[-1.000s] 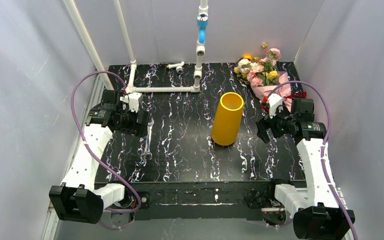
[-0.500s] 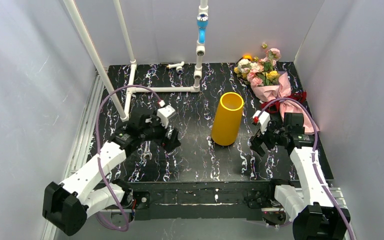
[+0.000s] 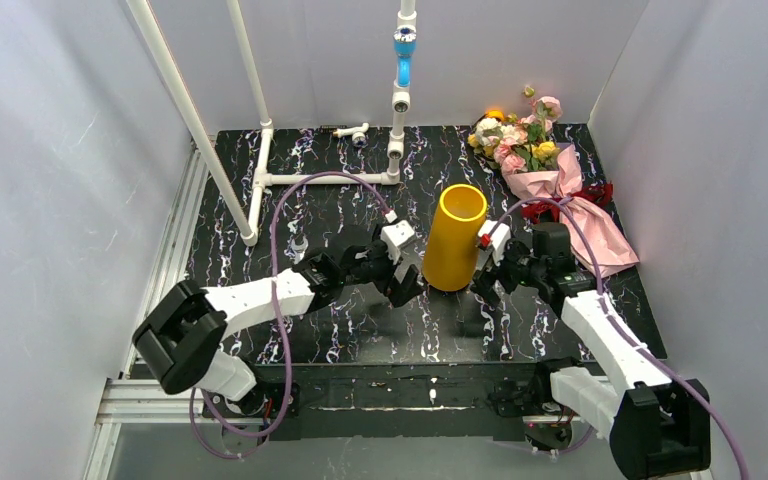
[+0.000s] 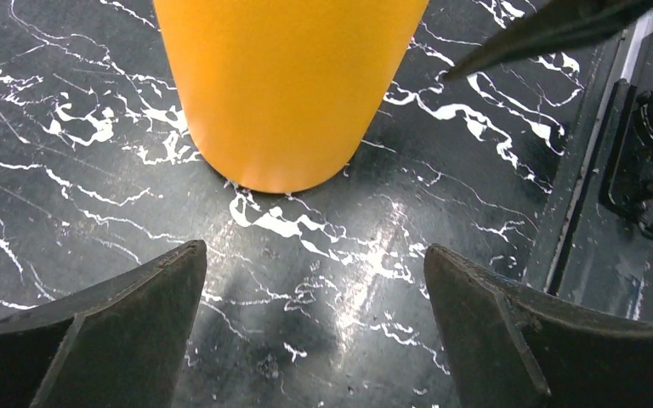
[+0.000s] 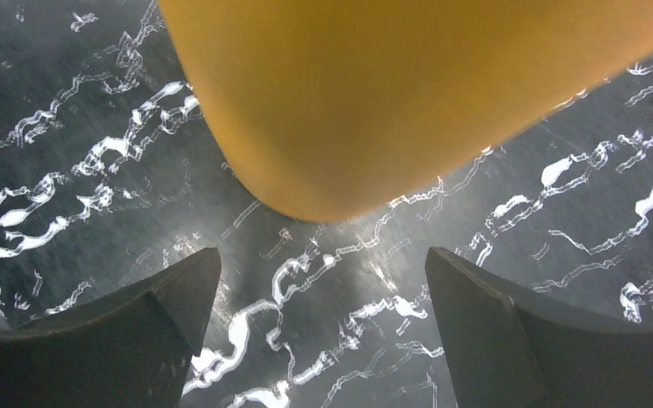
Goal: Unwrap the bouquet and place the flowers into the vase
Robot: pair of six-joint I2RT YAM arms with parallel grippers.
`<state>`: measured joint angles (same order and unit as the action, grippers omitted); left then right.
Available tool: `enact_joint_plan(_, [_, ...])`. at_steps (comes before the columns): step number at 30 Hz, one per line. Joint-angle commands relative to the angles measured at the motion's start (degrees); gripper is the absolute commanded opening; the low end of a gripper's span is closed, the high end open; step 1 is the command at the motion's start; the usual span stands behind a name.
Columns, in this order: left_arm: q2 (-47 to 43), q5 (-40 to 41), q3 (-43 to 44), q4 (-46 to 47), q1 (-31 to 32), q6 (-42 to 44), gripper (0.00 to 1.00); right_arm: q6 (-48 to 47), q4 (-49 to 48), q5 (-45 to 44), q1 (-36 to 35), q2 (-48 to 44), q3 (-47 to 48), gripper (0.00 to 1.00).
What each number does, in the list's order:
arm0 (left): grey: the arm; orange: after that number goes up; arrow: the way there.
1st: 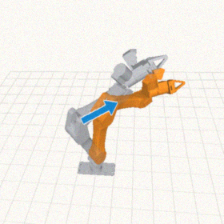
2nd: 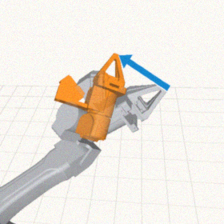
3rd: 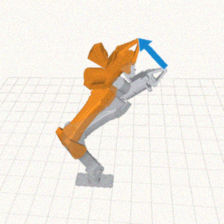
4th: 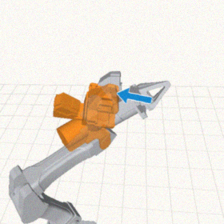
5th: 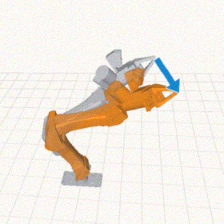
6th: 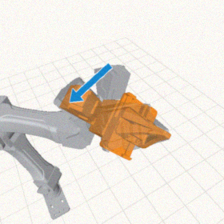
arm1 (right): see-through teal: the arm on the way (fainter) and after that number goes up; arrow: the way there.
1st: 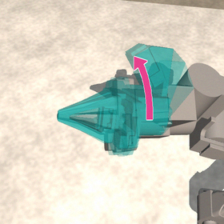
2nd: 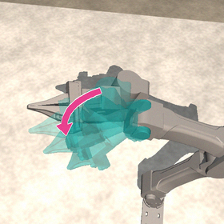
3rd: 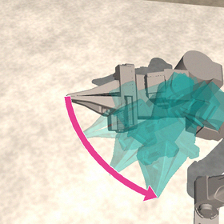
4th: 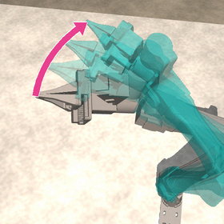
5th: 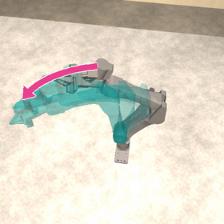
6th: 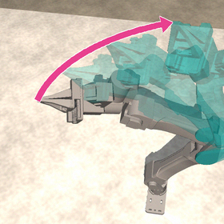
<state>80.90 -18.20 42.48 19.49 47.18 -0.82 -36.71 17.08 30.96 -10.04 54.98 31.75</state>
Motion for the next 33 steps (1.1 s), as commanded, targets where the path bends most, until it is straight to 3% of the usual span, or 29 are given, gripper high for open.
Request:
enact_joint_plan(1, [2.6, 1.8, 2.1, 9.3, 1.2, -2.1, 1.00, 8.1, -10.7, -3.3, -6.4, 1.6, -0.7, 1.00])
enact_joint_plan(11, [11.7, 10.7, 5.1, 15.3, 2.4, -3.2, 1.00, 12.2, -16.5, -8.5, -8.8, 4.9, -1.9, 1.00])
enact_joint_plan(17, [15.2, 10.1, 6.2, 18.1, 2.4, -2.3, 1.00, 12.7, -16.4, -11.1, -8.7, 4.7, -2.0, 1.00])
enact_joint_plan(24, [17.0, 9.6, 4.9, 20.4, 2.4, 0.5, 1.00, 5.9, -11.1, -11.1, -8.8, 0.7, -4.9, 1.00])
enact_joint_plan(33, [20.1, 12.6, 5.0, 23.8, 2.7, 3.5, 1.00, 6.0, -15.2, -14.0, -8.6, 0.8, -7.6, 1.00])
